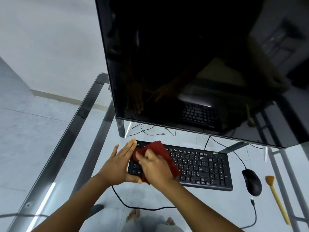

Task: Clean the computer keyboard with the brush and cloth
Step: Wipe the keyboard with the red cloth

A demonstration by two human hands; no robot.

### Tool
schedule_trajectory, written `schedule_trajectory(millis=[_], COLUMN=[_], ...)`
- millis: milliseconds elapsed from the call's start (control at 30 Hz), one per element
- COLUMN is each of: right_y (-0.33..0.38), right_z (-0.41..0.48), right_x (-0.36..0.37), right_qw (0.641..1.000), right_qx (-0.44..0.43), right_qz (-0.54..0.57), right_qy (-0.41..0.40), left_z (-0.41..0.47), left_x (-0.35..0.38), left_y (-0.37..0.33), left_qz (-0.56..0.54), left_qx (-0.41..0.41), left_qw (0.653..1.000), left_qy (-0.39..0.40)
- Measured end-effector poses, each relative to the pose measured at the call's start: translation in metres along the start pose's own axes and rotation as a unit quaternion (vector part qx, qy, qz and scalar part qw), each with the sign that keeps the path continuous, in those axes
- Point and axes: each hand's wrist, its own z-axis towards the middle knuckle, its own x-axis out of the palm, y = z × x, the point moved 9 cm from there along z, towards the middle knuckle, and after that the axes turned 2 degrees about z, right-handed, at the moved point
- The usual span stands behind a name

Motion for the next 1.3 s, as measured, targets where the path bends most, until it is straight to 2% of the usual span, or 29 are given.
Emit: schedule_trajectory(millis=[100, 267, 400, 433, 533, 600, 633, 667, 733, 800, 833, 900, 967, 1000, 1033, 1133, 1167, 1233, 1300], right_y=[0.025, -0.001, 0.022, 0.010, -0.059, -0.098, -0.103, -0.099, -0.069, -0.049, -0.057, -0.101, -0.145, -0.150, -0.144, -0.107, -0.109, -0.142, -0.182], right_z=[-0.014, 0.008, -0.028, -0.031, -0.035, -0.045, -0.047, -0.045, -0.039, -0.039, -0.041, -0.049, -0.066, -0.070, -0.068, -0.065, -0.071, -0.084, -0.106], right_x=[0.008, -0.008, 0.013, 0.005, -0.032, -0.049, -0.051, -0.049, -0.039, -0.034, -0.041, -0.061, -0.084, -0.085, -0.079, -0.048, -0.049, -0.067, -0.091], right_qw=[0.989, 1.000, 0.984, 0.987, 0.994, 0.977, 0.970, 0.971, 0.988, 0.991, 0.991, 0.983, 0.955, 0.945, 0.946, 0.976, 0.977, 0.964, 0.935], right_qx=[-0.102, -0.025, -0.125, -0.105, 0.061, 0.180, 0.206, 0.201, 0.127, 0.040, 0.037, 0.134, 0.266, 0.299, 0.296, 0.174, 0.158, 0.209, 0.325], right_qz=[-0.035, -0.002, -0.050, -0.062, -0.087, -0.104, -0.114, -0.114, -0.088, -0.125, -0.130, -0.124, -0.123, -0.125, -0.122, -0.131, -0.141, -0.163, -0.131], right_qy=[0.099, 0.010, 0.116, 0.106, -0.002, -0.048, -0.056, -0.059, -0.027, 0.017, 0.019, 0.002, -0.046, -0.049, -0.043, -0.001, -0.003, -0.032, -0.056], left_z=[0.001, 0.000, 0.000, 0.000, 0.001, 0.002, 0.004, 0.008, 0.017, 0.025, 0.029, 0.036, 0.043, 0.046, 0.049, 0.054, 0.054, 0.054, 0.054], left_x=[0.000, 0.001, 0.001, 0.000, -0.002, -0.007, -0.009, -0.010, -0.008, -0.005, -0.004, 0.001, 0.008, 0.012, 0.017, 0.031, 0.034, 0.038, 0.040], left_y=[-0.001, 0.000, 0.001, 0.001, -0.001, -0.007, -0.013, -0.021, -0.042, -0.062, -0.070, -0.083, -0.093, -0.099, -0.104, -0.113, -0.114, -0.112, -0.110], left_qz=[-0.001, -0.015, 0.005, 0.004, 0.028, 0.054, 0.068, 0.081, 0.095, 0.094, 0.092, 0.094, 0.114, 0.126, 0.136, 0.141, 0.145, 0.163, 0.172], left_qx=[0.006, 0.007, 0.013, 0.011, 0.007, 0.006, 0.009, 0.018, 0.043, 0.071, 0.082, 0.090, 0.090, 0.091, 0.091, 0.087, 0.087, 0.090, 0.088], left_qw=[1.000, 1.000, 1.000, 1.000, 1.000, 0.998, 0.997, 0.995, 0.993, 0.991, 0.990, 0.989, 0.987, 0.986, 0.985, 0.985, 0.985, 0.982, 0.980], left_qy=[-0.005, -0.009, -0.013, -0.007, 0.005, -0.018, -0.034, -0.047, -0.063, -0.070, -0.074, -0.073, -0.067, -0.063, -0.057, -0.046, -0.043, -0.039, -0.038])
